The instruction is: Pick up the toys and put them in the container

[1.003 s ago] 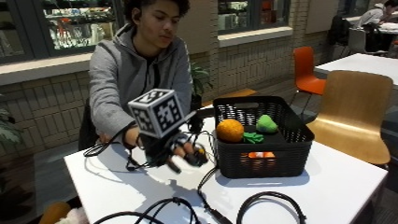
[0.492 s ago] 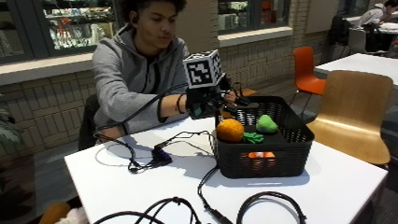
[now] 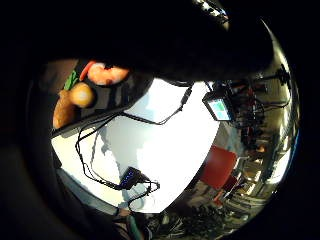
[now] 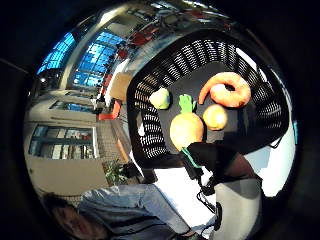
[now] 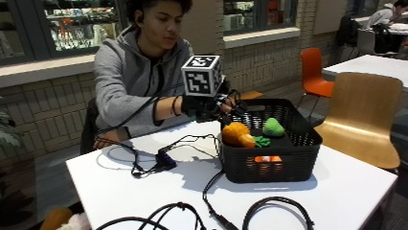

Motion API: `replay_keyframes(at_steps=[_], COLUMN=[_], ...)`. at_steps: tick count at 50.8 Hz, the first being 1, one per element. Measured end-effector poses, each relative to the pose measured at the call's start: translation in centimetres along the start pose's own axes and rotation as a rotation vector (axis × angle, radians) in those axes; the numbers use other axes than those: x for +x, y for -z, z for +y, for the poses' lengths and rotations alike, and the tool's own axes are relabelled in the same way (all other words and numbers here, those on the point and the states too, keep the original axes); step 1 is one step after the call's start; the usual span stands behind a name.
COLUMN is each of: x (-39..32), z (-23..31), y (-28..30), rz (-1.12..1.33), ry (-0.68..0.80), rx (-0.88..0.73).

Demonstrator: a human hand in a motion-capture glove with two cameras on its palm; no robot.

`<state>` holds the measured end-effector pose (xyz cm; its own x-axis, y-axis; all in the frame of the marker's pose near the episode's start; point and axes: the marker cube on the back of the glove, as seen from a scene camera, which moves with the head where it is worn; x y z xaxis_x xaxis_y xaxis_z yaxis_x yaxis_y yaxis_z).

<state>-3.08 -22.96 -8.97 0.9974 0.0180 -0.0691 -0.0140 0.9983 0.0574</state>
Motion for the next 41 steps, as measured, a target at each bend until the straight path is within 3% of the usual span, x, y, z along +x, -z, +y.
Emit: replay_keyframes(at_steps=[14,27,41], x=[5.8,12.5,16.6], z=[8.8,21.8,28.7], y=[-0.1,-0.8,-2.2], rz=[-0.12,0.018,0.031], ry=[-0.051,-0.236,-0.347], rx=[-0.046,-0.095,-0.06])
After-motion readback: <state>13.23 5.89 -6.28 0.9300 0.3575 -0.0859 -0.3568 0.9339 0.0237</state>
